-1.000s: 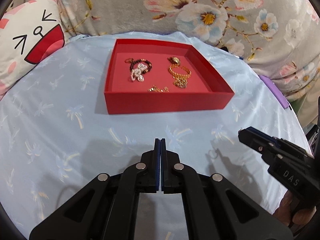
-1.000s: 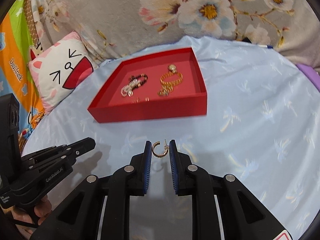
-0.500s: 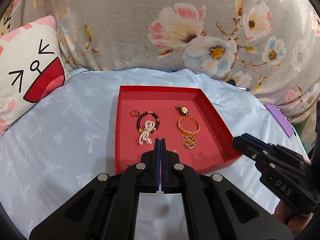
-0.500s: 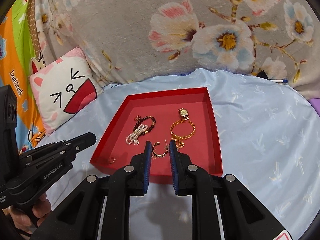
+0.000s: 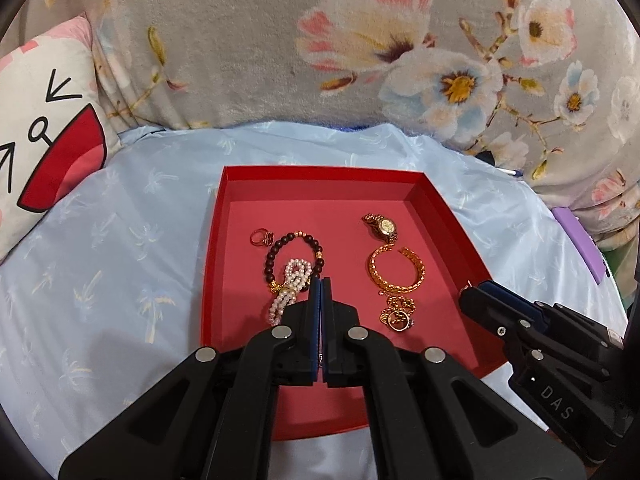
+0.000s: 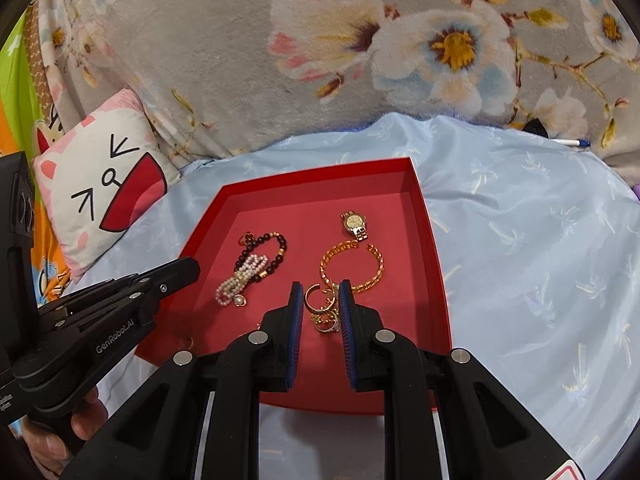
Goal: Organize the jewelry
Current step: 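Carry both items into the red box and open both grippers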
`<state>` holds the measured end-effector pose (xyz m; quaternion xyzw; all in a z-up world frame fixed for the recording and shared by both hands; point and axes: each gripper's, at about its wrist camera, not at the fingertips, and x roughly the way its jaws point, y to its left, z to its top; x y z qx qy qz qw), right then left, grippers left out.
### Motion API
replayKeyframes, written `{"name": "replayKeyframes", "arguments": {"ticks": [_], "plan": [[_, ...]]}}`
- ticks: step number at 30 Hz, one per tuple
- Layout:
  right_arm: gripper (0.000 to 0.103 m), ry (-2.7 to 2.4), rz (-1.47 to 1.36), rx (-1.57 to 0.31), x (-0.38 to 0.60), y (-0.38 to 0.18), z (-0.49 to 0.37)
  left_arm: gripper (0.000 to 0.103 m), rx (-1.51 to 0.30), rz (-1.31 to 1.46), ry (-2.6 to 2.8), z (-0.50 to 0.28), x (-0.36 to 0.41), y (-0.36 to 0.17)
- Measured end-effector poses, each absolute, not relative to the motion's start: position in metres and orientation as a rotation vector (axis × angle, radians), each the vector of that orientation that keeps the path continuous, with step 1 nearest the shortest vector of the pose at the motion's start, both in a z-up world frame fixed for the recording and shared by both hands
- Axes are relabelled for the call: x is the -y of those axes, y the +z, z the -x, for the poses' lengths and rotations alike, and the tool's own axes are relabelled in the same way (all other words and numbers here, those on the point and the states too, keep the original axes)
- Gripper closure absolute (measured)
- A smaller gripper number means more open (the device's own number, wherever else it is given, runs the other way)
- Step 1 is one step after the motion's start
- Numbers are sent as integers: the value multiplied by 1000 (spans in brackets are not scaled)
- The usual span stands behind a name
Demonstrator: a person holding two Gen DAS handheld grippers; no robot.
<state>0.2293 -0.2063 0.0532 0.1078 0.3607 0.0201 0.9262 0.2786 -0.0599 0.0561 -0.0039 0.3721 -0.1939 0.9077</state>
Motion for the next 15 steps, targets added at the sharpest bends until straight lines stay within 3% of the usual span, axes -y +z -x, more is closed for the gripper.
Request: {"name": "replayKeyframes", "arguments": {"ticks": [7,10,12,13,15], "plan": [[86,22,-223,-764,210,39,-243,103,-795,-17,-381,-291,68,41],[82,14,-220,-762,210,35,-247,103,-791,-18,-370,-295,70,37],[58,-11,-211,-755,211,33,-248,86,-792,-8,-386,-296,72,36],[49,-20,-209,-743,211,33,-247,69,-783,-6,-391,-296,73,37],[48,-37,-201,-722,212,36,-243,58,-739,-16,-353,-291,74,40]]}}
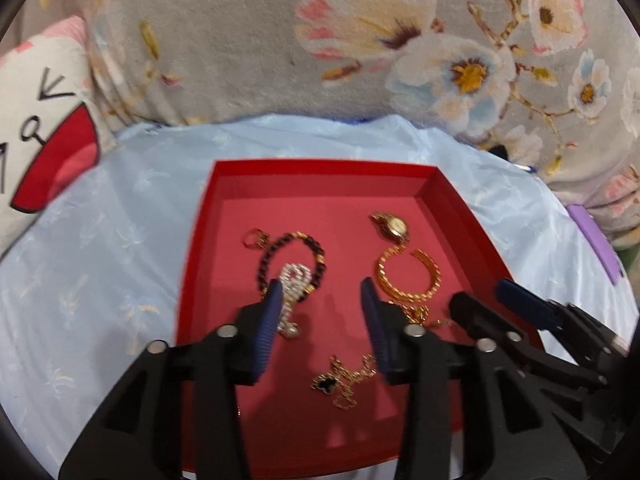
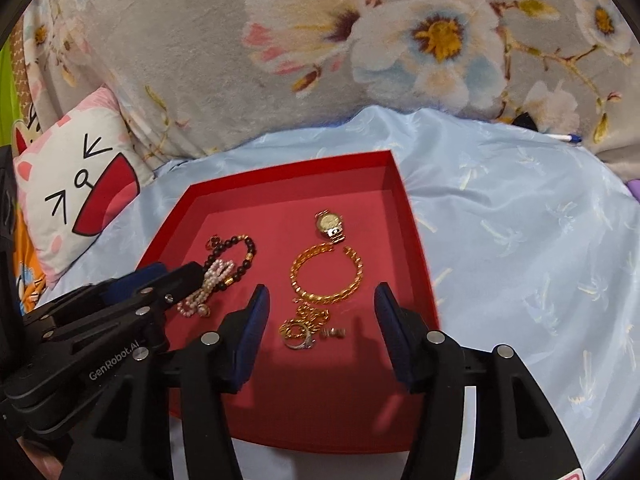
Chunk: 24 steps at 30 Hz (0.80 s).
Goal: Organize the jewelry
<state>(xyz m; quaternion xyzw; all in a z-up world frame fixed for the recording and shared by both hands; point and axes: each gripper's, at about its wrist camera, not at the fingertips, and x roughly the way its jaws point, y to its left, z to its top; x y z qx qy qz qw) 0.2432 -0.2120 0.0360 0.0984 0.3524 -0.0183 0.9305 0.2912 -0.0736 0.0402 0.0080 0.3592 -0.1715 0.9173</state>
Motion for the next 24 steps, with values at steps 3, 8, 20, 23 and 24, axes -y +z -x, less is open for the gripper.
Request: {"name": "replayKeyframes", "arguments": {"ticks": [3,8,20,23,24], "plan": [[47,-40,-210,-723,215,38,-241,49,-740,-14,-341,-292,72,42],[46,-40,-212,-726,214,41,-232,48,-750,-22,-330,-285,70,41],[34,-62,-236,-718,214,51,-189,22,-720,-39,-276,-246,56,55],[31,-67,-234,-715,211,54,-175,21,-711,-61,-265,-232,55,59],[30,-70,-231,-713,210,55,-169,21,-709,-64,-265,-227,54,60]]}}
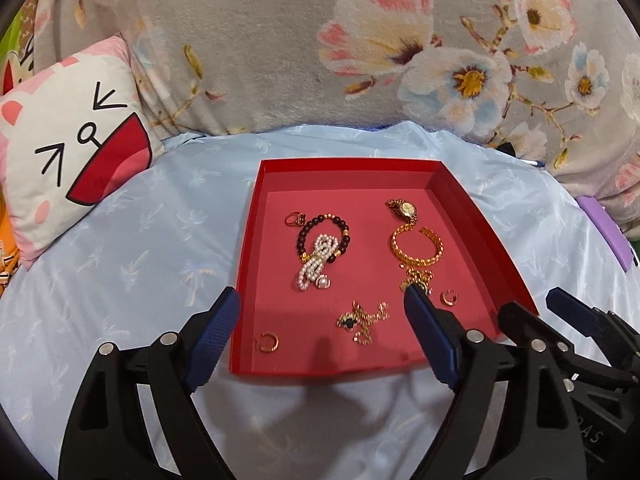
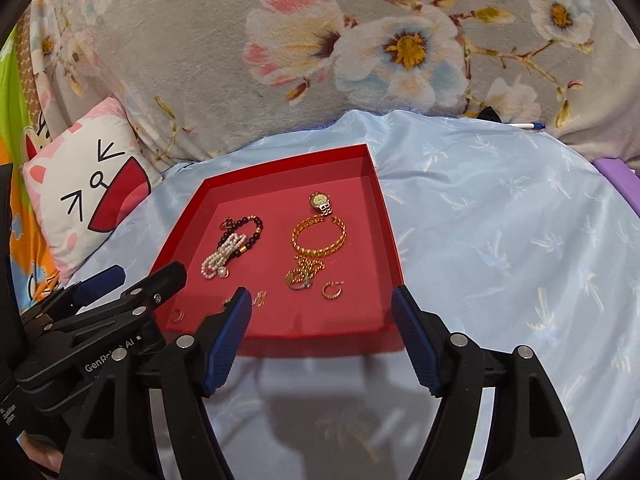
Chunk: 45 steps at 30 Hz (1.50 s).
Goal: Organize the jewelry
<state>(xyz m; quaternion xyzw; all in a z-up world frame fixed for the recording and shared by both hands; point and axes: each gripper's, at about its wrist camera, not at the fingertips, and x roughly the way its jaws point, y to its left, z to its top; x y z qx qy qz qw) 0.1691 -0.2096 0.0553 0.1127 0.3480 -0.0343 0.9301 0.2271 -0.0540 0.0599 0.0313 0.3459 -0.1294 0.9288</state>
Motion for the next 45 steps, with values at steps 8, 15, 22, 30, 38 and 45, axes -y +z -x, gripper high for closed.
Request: {"name": "replayKeyframes", "arguments": {"ticks": [8,15,22,30,38,45], "plan": [[23,-92,-229,-714,202,60,-130,15,-699,-61,-246,-193,44,63],[19,-106,-233,-713,198,62,-98,10,-693,-58,-234,-162,35,63],[17,-118,-224,-716,187,58,-68,7,-696,-59,-222,-134,26,57],[17,-117,-223,-730,177,48,-41,7,-703,-67,-211,-108,16,45],[17,-142,-198,-743,170,32,-20,7,-729,-79,-198,-86,11,23],[17,-167,-193,-756,173,18,-9,7,-725,-101,-187,-74,13,10]]}}
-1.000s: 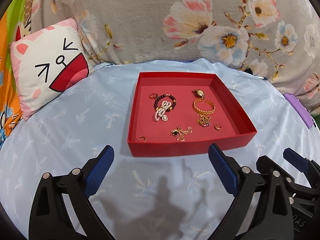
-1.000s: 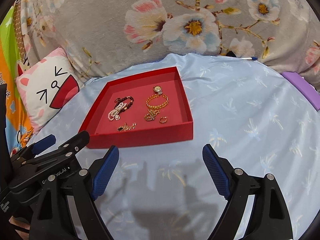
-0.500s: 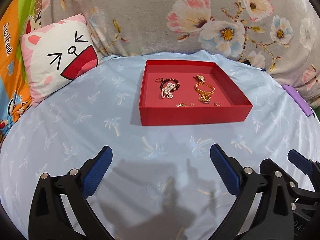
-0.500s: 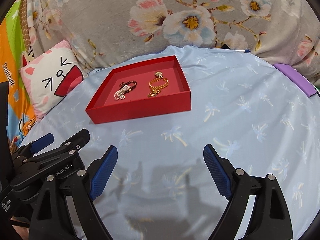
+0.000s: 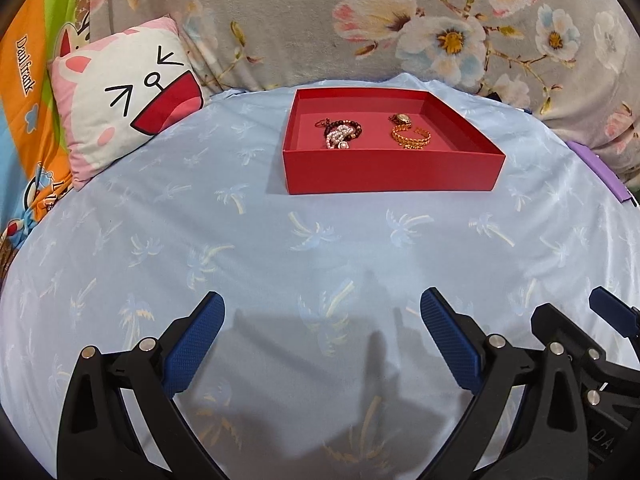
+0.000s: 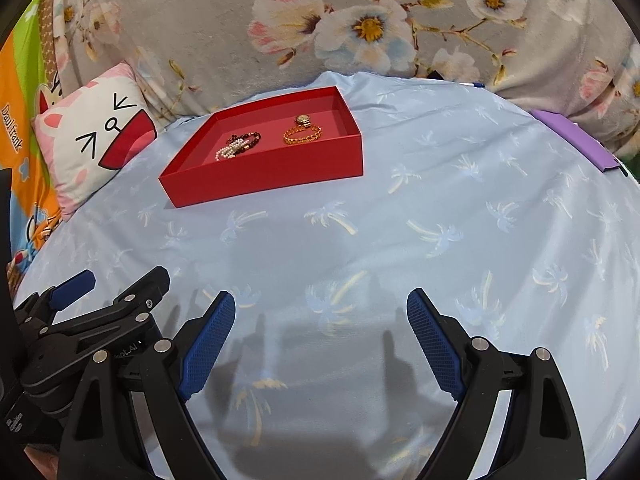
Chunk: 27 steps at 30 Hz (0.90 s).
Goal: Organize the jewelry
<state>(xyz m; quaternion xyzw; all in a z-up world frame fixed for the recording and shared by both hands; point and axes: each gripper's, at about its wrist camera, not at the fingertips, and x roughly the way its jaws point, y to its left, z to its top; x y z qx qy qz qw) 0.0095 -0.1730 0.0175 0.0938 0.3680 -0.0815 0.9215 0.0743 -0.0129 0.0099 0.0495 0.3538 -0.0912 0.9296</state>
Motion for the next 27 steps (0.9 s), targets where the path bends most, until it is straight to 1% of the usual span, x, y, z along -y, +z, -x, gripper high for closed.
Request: {"name": "replayKeyframes", "arguments": {"ticks": [6,27], "plan": [[17,-194,-145,-746,167,9,-4,7,-702,-102,-159,-70,13,6],[17,-224,-134,-713,168,14,1,7,-617,-143,-91,-57,16,14]]}}
